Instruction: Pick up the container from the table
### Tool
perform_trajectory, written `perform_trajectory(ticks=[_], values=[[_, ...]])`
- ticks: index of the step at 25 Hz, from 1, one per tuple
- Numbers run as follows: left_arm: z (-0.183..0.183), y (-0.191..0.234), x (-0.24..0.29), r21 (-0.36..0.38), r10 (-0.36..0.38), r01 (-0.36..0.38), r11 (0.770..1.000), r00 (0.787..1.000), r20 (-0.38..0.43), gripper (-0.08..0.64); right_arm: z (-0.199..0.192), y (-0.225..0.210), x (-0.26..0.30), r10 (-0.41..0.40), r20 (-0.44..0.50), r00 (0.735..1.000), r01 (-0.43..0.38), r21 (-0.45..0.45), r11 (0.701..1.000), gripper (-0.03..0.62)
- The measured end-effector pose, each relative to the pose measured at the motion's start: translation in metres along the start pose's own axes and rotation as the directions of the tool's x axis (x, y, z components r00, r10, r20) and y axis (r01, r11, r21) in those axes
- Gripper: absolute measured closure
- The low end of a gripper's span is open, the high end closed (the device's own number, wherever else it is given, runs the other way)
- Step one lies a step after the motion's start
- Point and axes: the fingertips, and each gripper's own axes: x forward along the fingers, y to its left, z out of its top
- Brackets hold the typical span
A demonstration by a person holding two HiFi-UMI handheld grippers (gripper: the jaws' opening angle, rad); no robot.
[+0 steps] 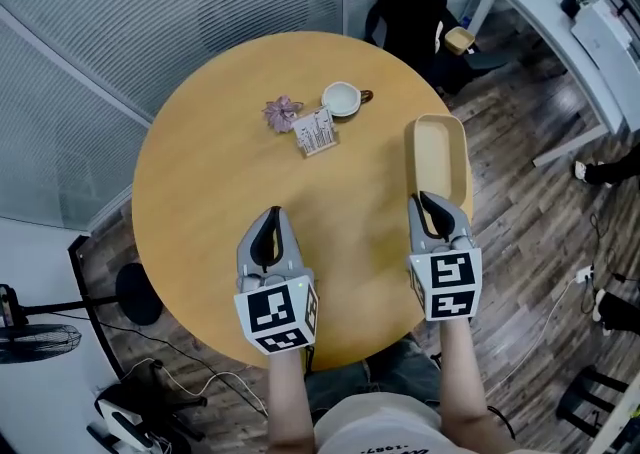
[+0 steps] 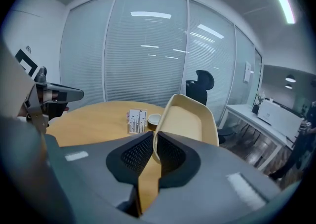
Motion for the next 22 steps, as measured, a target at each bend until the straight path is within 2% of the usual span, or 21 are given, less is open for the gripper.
perform_trajectory(ticks=[10,22], values=[[0.064,-0.001,-0.043,0.015,0.057,-0.06,0.998,0.987,0.149,0.56,0.066,-0.004,-0.043,0.011,0.171,0.985,-0.007,-0.028,1.0,0.54],[0.117,-0.002,-0.096,0.043,0.11,-0.127,0.991,0.951,0.289,0.56,0.125,-0.002,-0.094,0.026,0.348,0.937,-0.009,-0.049,0.999,0.54]])
